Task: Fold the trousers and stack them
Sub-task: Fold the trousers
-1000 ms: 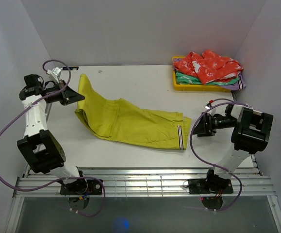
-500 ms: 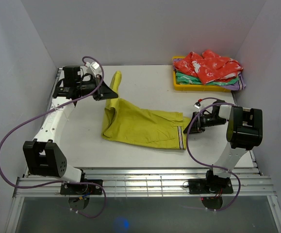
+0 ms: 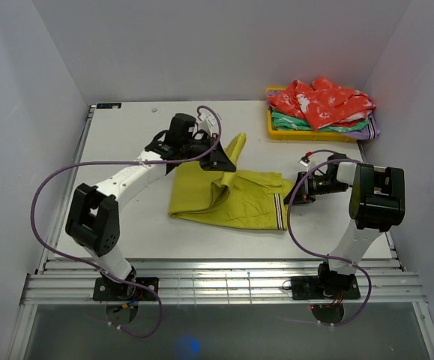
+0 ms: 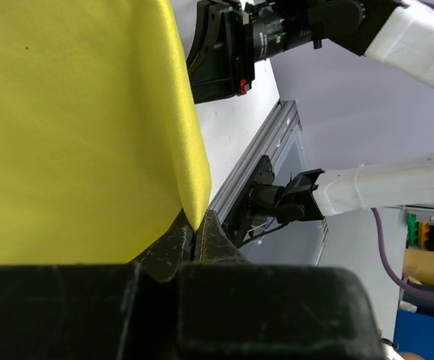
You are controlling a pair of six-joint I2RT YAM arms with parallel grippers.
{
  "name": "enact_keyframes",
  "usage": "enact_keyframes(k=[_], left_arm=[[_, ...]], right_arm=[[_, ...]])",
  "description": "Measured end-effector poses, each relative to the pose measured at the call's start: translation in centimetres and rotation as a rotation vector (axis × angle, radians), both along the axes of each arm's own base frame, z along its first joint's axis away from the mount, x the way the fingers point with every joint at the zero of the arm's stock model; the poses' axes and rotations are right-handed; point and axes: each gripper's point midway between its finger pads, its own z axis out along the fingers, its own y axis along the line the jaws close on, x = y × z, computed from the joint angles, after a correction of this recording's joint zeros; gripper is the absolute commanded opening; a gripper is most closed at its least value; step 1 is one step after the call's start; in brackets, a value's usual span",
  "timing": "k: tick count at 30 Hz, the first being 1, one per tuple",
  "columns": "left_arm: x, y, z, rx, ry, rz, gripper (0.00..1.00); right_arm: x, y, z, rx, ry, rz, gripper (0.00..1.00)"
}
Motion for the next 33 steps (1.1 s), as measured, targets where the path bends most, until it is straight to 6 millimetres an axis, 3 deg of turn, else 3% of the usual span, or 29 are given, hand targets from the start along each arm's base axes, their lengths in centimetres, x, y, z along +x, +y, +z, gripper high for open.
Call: enact_keyframes(k=[8, 15, 26, 33], left_arm=[[-1.9, -5.5, -6.2, 0.083, 0.086, -0.041, 0.0], [-3.1, -8.3, -10.2, 0.16, 0.141, -0.037, 0.0], [-4.6, -11.2, -11.7, 0.206, 0.164, -0.019, 0.0], [-4.2, -13.9, -9.9, 0.168, 0.145, -0.024, 0.0]], right_arm=[[-0.2, 0.2, -0.2, 0.019, -0.003, -0.004, 0.08], [-0.6, 0.5, -0.6, 0.035, 0.004, -0.012, 0.08], [-0.9, 0.7, -0.9, 0.052, 0.015, -0.024, 0.08], [-0.9, 1.0, -0.9, 0.056, 0.015, -0.02, 0.08]])
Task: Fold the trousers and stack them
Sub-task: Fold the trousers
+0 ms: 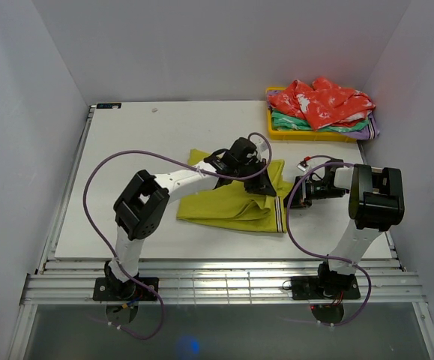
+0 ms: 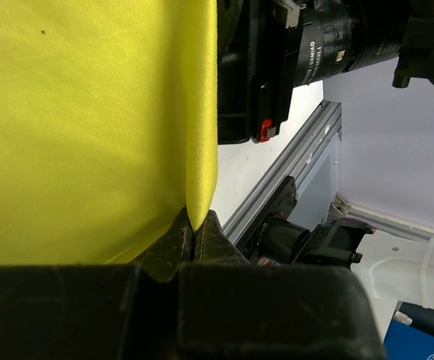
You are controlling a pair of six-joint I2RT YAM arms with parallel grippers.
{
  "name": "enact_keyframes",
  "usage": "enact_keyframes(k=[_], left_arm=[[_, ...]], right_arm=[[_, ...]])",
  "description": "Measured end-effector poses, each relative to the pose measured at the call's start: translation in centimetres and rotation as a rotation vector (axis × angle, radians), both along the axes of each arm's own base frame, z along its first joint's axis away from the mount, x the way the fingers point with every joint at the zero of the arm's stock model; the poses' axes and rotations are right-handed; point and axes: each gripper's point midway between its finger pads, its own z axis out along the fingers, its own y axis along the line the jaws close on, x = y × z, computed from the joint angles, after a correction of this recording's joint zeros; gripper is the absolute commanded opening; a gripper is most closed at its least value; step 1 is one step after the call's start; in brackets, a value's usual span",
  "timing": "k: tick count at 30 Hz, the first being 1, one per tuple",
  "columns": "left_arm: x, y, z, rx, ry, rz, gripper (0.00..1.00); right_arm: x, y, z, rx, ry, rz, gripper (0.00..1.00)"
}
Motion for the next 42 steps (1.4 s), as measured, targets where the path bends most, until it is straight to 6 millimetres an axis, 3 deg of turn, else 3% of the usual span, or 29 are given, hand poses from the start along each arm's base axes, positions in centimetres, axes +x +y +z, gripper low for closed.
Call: enact_keyframes(k=[3, 14, 26, 28, 29, 31, 36, 39, 41, 42], left_arm=[[-0.1, -1.0, -0.2, -0.006, 0.006, -0.007, 0.0], [-0.8, -2.6, -4.3, 0.046, 0.101, 0.007, 0.0], [-0.7, -3.7, -3.6, 0.019, 0.132, 0.023, 0.0], [-0.9, -3.9, -3.7, 0.017, 0.136, 0.02, 0.11], [-0.9, -3.9, -3.8, 0.017, 0.137, 0.019, 0.29], [-1.1, -4.1, -4.3, 0.02, 0.143, 0.015, 0.44], [-0.9, -4.0, -4.6, 0.019, 0.144, 0.011, 0.64], [-0.3, -3.5, -4.4, 0.021, 0.124, 0.013, 0.66], [0.5, -2.6, -3.9, 0.024, 0.1, 0.014, 0.71], [1.0, -2.0, -3.5, 0.026, 0.085, 0.016, 0.72]], right_arm=[[0.0, 0.2, 0.1, 0.004, 0.002, 0.001, 0.08], [-0.1, 0.3, 0.0, 0.013, 0.0, 0.0, 0.08], [-0.1, 0.4, 0.0, 0.014, 0.005, -0.002, 0.08], [-0.1, 0.4, 0.0, 0.015, 0.006, -0.002, 0.08], [-0.1, 0.4, 0.0, 0.015, 0.006, -0.002, 0.08], [-0.2, 0.4, -0.1, 0.011, 0.006, -0.001, 0.08], [-0.1, -0.5, -0.2, -0.036, 0.003, 0.001, 0.13], [0.6, -2.4, 0.2, -0.082, -0.002, -0.018, 0.15], [1.7, -4.4, 0.9, -0.122, -0.025, -0.039, 0.22], [2.4, -5.5, 1.4, -0.146, -0.043, -0.048, 0.32]])
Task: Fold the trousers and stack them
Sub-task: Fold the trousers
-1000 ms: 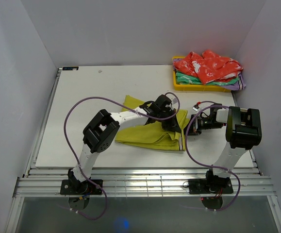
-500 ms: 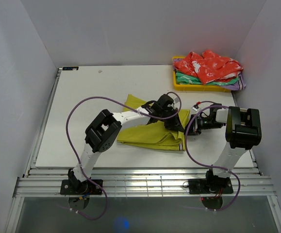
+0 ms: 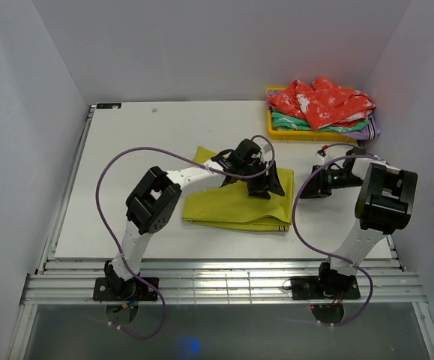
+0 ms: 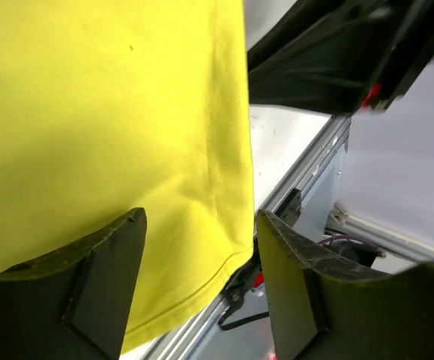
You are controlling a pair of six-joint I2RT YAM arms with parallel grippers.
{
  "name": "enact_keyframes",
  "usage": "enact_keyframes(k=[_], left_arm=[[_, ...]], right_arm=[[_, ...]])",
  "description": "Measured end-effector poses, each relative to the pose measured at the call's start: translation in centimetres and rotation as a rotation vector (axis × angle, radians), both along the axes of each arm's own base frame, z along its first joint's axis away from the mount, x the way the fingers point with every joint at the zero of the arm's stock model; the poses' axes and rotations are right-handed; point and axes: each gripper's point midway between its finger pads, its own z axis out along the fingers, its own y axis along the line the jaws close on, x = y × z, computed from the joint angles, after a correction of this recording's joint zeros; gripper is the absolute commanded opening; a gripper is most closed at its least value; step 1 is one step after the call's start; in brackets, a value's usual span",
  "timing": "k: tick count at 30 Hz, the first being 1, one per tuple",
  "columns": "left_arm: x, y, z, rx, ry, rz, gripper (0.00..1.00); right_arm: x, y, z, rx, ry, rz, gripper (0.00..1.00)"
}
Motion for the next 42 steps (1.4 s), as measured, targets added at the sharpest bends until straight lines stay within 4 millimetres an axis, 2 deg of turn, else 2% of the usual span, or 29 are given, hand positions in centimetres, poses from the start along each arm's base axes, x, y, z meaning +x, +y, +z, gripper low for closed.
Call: enact_keyframes(k=[2, 3, 4, 7, 9, 11, 14, 16, 18, 21, 23, 26, 28, 32, 33, 38, 40, 42], left_arm=[[1.3, 1.2, 1.5, -0.007, -0.043, 0.005, 0.74], [1.9, 1.9, 2.5, -0.013, -0.07, 0.005, 0.74], [2.5, 2.7, 3.6, -0.024, -0.096, 0.004, 0.75], [3.8, 6.2, 7.9, -0.078, -0.189, -0.008, 0.82], [4.6, 9.3, 10.9, -0.121, -0.26, -0.014, 0.82], [5.4, 12.6, 13.3, -0.169, -0.325, -0.018, 0.82], [6.5, 18.4, 14.8, -0.222, -0.385, -0.002, 0.76], [7.7, 21.7, 14.2, -0.238, -0.387, 0.021, 0.72], [8.2, 23.3, 12.7, -0.246, -0.36, 0.019, 0.71], [8.3, 23.6, 9.6, -0.248, -0.303, -0.007, 0.71], [8.6, 23.5, 7.7, -0.249, -0.268, -0.008, 0.71], [9.7, 23.7, 3.6, -0.246, -0.188, 0.022, 0.69], [10.9, 24.6, 0.8, -0.247, -0.123, 0.068, 0.68], [13.0, 27.8, -4.3, -0.257, 0.011, 0.195, 0.68], [13.1, 28.4, -4.7, -0.273, 0.037, 0.211, 0.69], [14.2, 30.4, -4.2, -0.282, 0.016, 0.248, 0.72], [13.8, 30.4, -3.3, -0.273, -0.004, 0.232, 0.73], [13.0, 30.3, -1.3, -0.254, -0.042, 0.199, 0.74]], right_arm=[[1.5, -2.1, 1.3, -0.049, -0.05, -0.003, 0.41], [2.1, -3.1, 2.1, -0.073, -0.075, -0.001, 0.51], [2.7, -3.9, 2.8, -0.095, -0.1, 0.006, 0.56], [3.4, -4.7, 5.2, -0.136, -0.169, 0.042, 0.66], [3.1, -4.2, 6.7, -0.14, -0.197, 0.074, 0.71], [2.4, -2.7, 8.3, -0.118, -0.215, 0.115, 0.73], [0.9, 1.0, 10.1, -0.064, -0.234, 0.215, 0.77], [-0.4, 4.0, 10.6, -0.025, -0.232, 0.305, 0.77], [-2.1, 6.7, 10.2, 0.004, -0.21, 0.393, 0.79], [-5.1, 9.3, 8.4, 0.033, -0.135, 0.485, 0.79], [-6.4, 9.6, 6.6, 0.04, -0.065, 0.501, 0.78], [-7.6, 9.0, 2.8, 0.025, 0.052, 0.498, 0.78], [-8.5, 8.8, 0.8, 0.037, 0.126, 0.487, 0.78], [-8.7, 8.8, 0.8, 0.058, 0.164, 0.465, 0.8], [-8.6, 8.8, 0.8, 0.056, 0.168, 0.464, 0.8], [-8.4, 8.7, 1.0, 0.04, 0.201, 0.476, 0.82], [-8.3, 8.6, 1.4, 0.024, 0.193, 0.491, 0.84], [-7.6, 8.3, 2.1, -0.006, 0.157, 0.509, 0.85]])
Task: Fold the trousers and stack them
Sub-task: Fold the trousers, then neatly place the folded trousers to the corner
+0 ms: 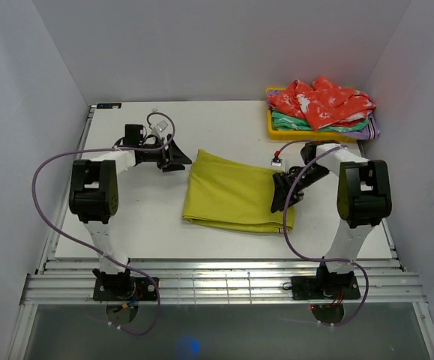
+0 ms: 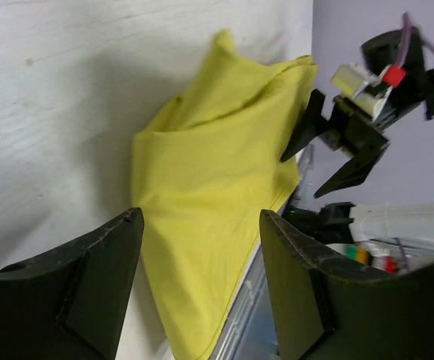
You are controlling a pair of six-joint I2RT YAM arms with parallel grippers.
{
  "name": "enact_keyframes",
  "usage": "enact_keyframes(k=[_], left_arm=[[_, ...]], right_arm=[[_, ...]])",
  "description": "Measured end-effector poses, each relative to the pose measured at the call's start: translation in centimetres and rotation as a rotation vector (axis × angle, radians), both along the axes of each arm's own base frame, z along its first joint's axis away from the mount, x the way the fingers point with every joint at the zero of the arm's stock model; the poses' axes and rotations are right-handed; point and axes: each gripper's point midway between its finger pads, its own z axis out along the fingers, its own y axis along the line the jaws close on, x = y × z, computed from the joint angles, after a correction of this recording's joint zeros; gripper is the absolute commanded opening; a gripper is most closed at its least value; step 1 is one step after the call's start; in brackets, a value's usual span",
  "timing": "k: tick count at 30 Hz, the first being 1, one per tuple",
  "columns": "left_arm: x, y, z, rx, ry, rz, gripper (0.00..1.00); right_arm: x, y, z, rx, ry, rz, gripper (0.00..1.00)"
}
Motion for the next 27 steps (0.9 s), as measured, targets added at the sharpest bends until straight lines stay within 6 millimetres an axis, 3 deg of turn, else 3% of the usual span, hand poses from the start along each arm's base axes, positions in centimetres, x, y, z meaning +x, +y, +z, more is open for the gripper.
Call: enact_keyframes(k=[2, 5, 7, 9, 11, 13, 16, 19, 22, 27], left_arm=[[-0.5, 0.0, 2.9, 0.064, -0.088, -0.01, 0.76], [-1.0, -0.7, 9.1, 0.177, -0.306, -0.005, 0.85], [-1.9, -1.8, 13.2, 0.259, -0.455, 0.019, 0.86], [-3.5, -4.1, 16.5, 0.328, -0.576, 0.031, 0.93], [-5.6, -7.2, 17.8, 0.385, -0.64, 0.032, 0.98], [-7.9, -10.3, 17.0, 0.437, -0.645, 0.003, 0.98], [-9.8, -12.2, 12.8, 0.56, -0.56, -0.011, 0.98], [-10.3, -12.7, 7.3, 0.706, -0.435, 0.003, 0.98], [-10.9, -13.0, 2.3, 0.843, -0.307, 0.015, 0.98], [-10.0, -15.8, -1.6, 0.962, -0.203, 0.061, 0.98]], right_arm=[[1.5, -0.1, 1.4, -0.008, -0.087, 0.009, 0.85], [3.8, 0.0, 4.8, -0.003, -0.251, 0.002, 0.86], [4.5, -0.1, 6.7, -0.008, -0.335, -0.014, 0.94], [4.5, -0.2, 7.9, -0.025, -0.374, -0.032, 0.97], [4.6, -0.6, 8.0, -0.055, -0.378, -0.063, 0.98], [4.5, -1.2, 7.1, -0.095, -0.355, -0.106, 0.98], [4.0, -2.7, 5.0, -0.164, -0.288, -0.186, 0.98], [3.4, -4.2, 3.1, -0.22, -0.232, -0.259, 0.98], [3.6, -5.5, 2.7, -0.244, -0.208, -0.327, 0.98], [4.8, -7.3, 2.8, -0.251, -0.22, -0.407, 0.98]])
